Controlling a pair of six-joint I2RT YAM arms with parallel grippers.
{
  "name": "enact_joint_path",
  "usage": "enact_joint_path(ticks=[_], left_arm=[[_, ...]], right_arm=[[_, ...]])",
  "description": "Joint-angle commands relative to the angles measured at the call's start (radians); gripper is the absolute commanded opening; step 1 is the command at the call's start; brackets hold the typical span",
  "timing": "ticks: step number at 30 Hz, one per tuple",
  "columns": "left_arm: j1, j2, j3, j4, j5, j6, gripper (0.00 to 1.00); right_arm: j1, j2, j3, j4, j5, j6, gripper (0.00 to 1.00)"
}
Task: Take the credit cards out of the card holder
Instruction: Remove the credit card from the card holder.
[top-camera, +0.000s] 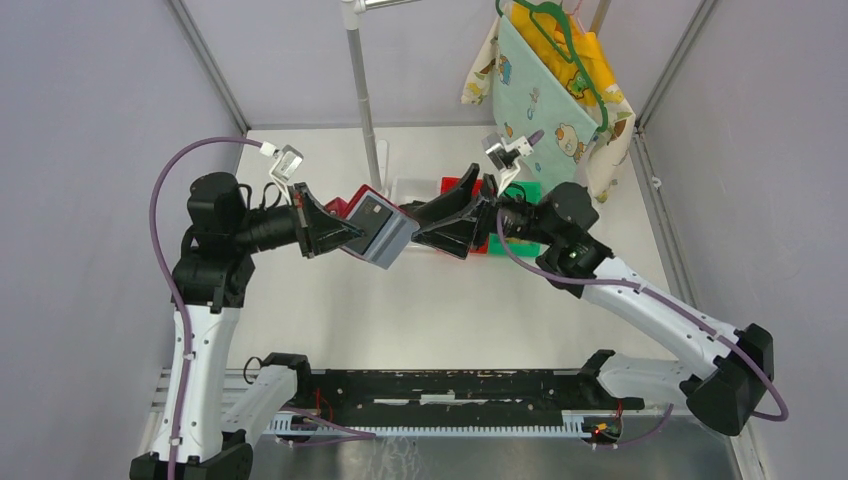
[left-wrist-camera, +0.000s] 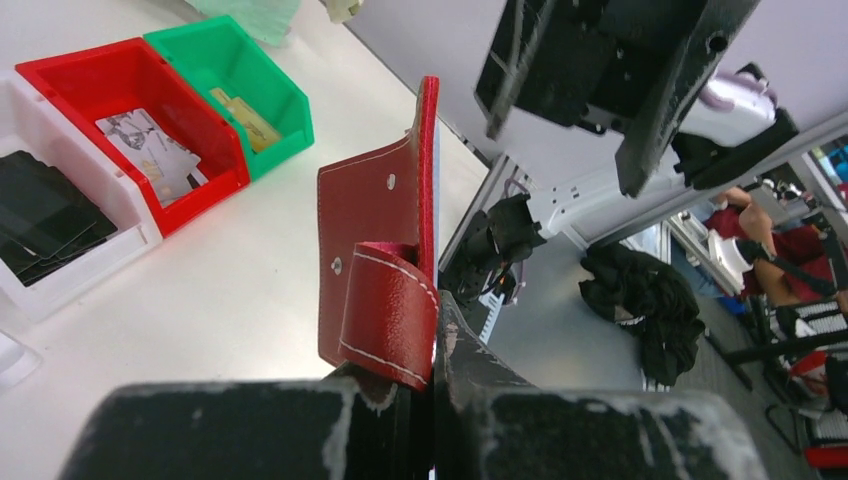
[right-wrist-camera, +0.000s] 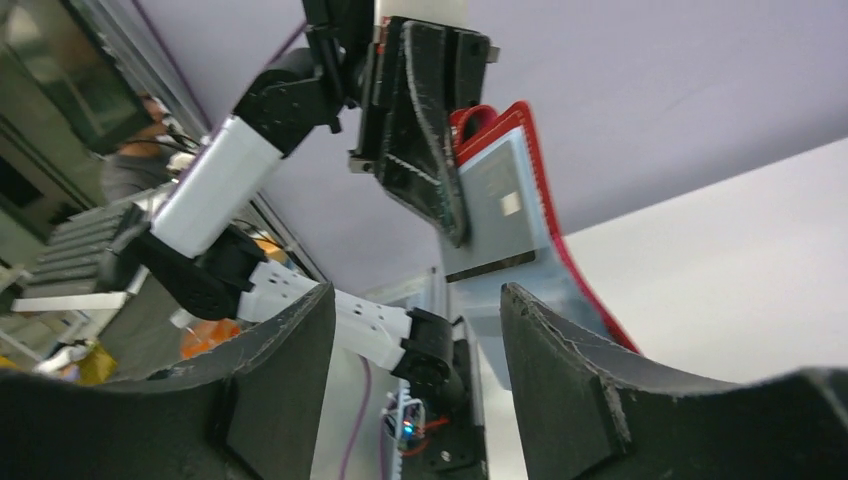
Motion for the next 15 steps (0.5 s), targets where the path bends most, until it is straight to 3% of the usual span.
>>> enact_joint_path(ticks=[1, 7, 15], left_arm=[[0.0, -0.01, -0.003, 0.151, -0.026, -0.171, 0.02], [0.002, -0.035, -0.03, 0.218, -0.037, -0.246, 0.02], [0.001, -0.055, -0.025, 0.246, -0.019, -0.267, 0.02]], right_arm=[[0.021, 0.012, -0.12, 0.385, 0.025, 0.274, 0.65], [0.084, 0.15, -0.131, 0.611, 0.021, 0.433, 0.59], [0.099, 0.238, -0.102, 0.675, 0.039, 0.493, 0.55]])
